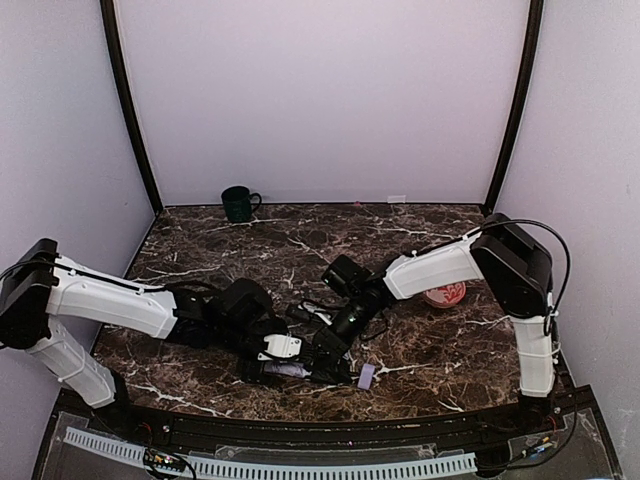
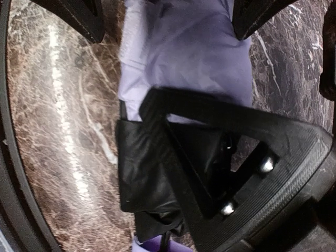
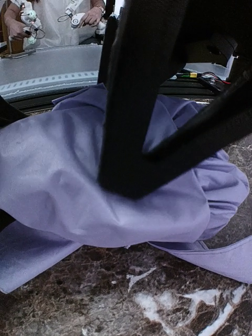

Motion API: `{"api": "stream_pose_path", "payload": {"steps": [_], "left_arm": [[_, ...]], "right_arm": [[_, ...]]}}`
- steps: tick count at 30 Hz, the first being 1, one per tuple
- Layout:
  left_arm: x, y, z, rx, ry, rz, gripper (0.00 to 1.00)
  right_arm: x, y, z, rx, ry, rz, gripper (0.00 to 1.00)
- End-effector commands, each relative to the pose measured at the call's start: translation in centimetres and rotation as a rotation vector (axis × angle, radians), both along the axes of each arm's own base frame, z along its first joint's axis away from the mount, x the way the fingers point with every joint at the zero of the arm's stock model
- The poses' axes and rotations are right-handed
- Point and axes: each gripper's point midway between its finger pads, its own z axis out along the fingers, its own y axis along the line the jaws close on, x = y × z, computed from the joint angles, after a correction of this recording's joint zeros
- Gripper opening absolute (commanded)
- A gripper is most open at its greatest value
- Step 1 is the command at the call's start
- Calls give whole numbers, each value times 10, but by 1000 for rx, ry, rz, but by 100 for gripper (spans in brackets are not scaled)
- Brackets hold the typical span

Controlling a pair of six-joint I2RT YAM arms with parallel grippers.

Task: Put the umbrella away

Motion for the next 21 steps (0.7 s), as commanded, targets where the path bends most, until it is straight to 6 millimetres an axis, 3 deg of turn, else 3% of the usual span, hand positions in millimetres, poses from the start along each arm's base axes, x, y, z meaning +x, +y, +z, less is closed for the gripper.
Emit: {"api": "stream_pose_path", "payload": {"steps": [1, 3, 6, 12, 15, 21], "left_arm": [[24, -12, 3, -5, -56, 90, 85], [29, -15, 12, -27, -63, 138, 85], [23, -22, 59, -187, -27, 187, 86], [-8, -8, 146, -545, 15, 171, 99], [-1, -1, 163, -602, 45, 237, 99], [28, 7, 171, -663, 128, 359, 99]], "right_arm": [[-10, -27, -45, -154, 19, -9, 6], [-2, -23, -39, -136, 0, -33, 1], [13, -20, -21, -90, -46, -77, 0], [44, -20, 51, 95, -135, -162, 0], [57, -27, 92, 150, -217, -188, 0], [76, -52, 161, 229, -333, -271, 0]]}}
